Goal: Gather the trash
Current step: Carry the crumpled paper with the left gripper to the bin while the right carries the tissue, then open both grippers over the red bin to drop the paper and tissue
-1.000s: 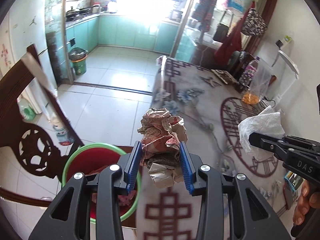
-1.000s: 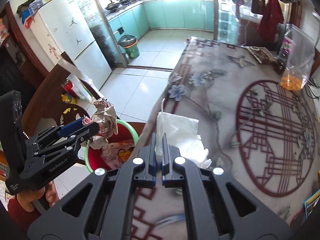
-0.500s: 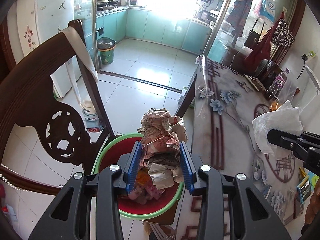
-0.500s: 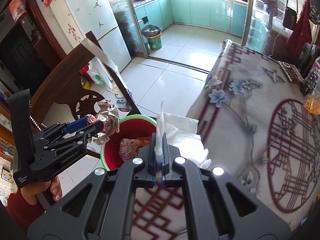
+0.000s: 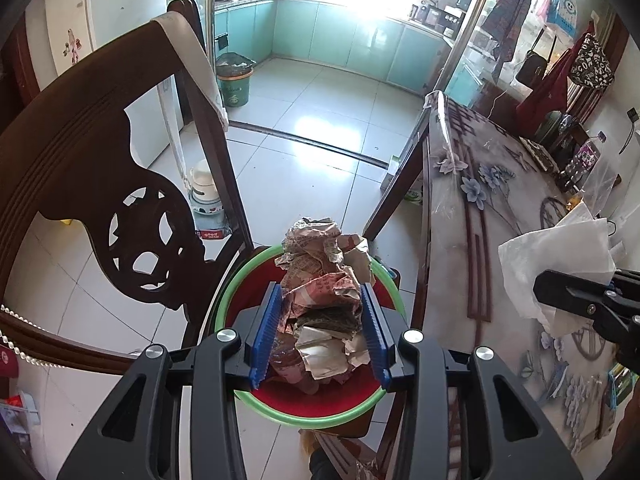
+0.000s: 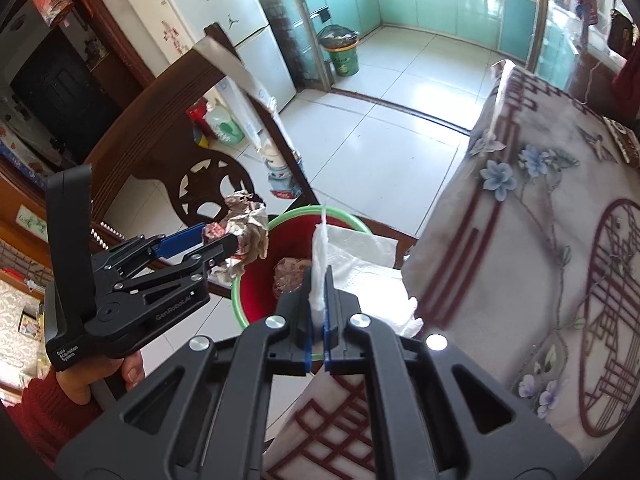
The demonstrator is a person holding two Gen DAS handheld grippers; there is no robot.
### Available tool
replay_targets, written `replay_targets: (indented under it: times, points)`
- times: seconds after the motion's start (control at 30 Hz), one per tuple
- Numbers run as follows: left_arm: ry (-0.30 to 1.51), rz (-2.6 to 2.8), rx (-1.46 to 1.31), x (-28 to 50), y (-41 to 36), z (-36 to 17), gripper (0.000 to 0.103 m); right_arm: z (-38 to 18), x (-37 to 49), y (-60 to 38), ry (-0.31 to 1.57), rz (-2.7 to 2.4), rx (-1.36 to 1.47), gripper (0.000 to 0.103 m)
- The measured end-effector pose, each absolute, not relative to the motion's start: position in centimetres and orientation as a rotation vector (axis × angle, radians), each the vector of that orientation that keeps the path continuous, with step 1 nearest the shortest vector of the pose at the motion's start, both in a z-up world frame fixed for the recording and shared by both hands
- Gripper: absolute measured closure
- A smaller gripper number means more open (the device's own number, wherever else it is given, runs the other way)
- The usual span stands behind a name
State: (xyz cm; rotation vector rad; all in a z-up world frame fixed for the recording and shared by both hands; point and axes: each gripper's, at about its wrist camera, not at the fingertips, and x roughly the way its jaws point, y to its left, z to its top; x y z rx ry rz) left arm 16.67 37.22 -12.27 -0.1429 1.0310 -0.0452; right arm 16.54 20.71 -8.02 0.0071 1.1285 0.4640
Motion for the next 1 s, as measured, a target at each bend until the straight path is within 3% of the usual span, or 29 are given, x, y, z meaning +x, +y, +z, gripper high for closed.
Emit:
replay_targets:
  times: [0.57, 0.9, 1.0]
  points:
    - [1.156, 0.005, -0.171, 18.1, 38.7, -17.6, 0.064, -14.5, 18.6, 24.6, 1.263, 0.589, -0.017, 0.099]
    - [1.191, 0.022, -0.163, 19.1, 39.2, -19.0, 0.063, -15.2, 18.6, 25.1, 1.271, 0.581, -0.045, 0.098]
    - [1.204, 0.023, -0.160, 19.4, 39.3, -19.5, 0.063, -15.4, 18.7, 24.9, 1.277, 0.574, -0.049, 0.090]
